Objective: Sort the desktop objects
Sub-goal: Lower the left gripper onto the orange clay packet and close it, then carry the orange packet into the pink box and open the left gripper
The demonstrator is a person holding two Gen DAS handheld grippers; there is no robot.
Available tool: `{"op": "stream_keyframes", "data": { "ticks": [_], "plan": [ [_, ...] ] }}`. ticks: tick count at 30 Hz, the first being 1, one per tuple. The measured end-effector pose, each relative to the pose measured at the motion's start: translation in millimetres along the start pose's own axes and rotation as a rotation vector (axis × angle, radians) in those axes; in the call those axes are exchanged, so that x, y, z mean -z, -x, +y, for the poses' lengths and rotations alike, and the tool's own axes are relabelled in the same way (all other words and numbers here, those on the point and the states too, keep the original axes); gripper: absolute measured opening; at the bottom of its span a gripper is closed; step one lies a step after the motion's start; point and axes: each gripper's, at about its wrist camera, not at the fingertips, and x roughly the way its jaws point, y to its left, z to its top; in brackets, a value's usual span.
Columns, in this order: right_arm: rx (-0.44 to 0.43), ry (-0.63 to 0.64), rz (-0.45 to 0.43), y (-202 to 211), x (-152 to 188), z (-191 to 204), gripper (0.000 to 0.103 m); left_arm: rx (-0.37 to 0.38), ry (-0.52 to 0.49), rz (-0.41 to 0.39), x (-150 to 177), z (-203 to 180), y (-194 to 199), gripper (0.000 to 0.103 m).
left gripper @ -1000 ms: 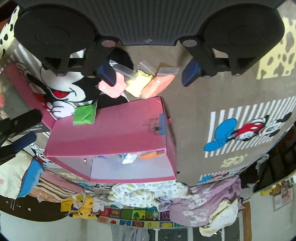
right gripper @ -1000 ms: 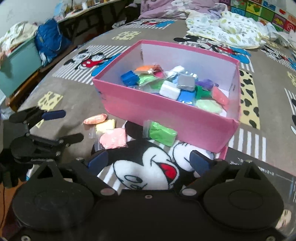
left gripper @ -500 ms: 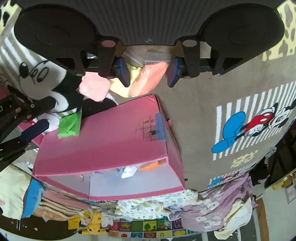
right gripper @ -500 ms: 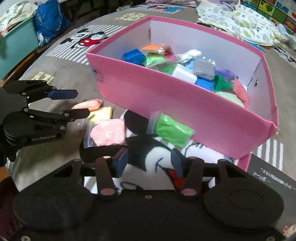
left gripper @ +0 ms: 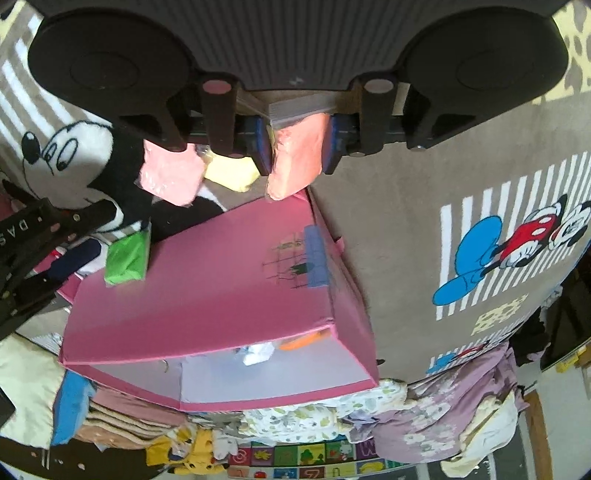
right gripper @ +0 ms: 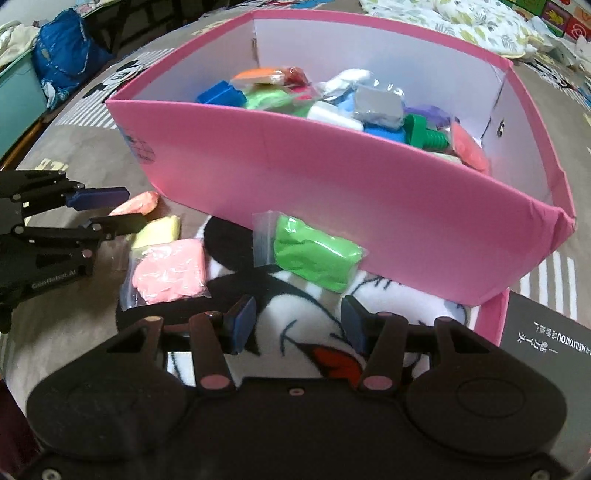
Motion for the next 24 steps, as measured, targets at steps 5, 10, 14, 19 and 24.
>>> {"op": "stream_keyframes", "data": {
  "ticks": [5, 10, 14, 19, 24],
  "plan": [
    [0.011, 0.011, -0.018, 3, -1, 0, 0.052, -0.010, 0.029, -0.028, 2, 1, 17, 0.019],
    [0.045, 0.021, -0.035, 5, -1, -6, 0.052, -0.011, 0.066, -0.054, 4, 3, 35, 0.018],
    [0.062, 0.017, -0.067, 9, -3, -13, 0.052, 0.011, 0.091, -0.077, 6, -1, 54, 0.018],
    [0.061, 0.060, -0.122, 13, -2, -18, 0.052, 0.049, 0.116, -0.108, 10, -14, 73, 0.018],
    [0.016, 0.134, -0.142, 11, 1, -16, 0.052, 0.076, 0.132, -0.130, 8, -24, 82, 0.018]
  ]
}}
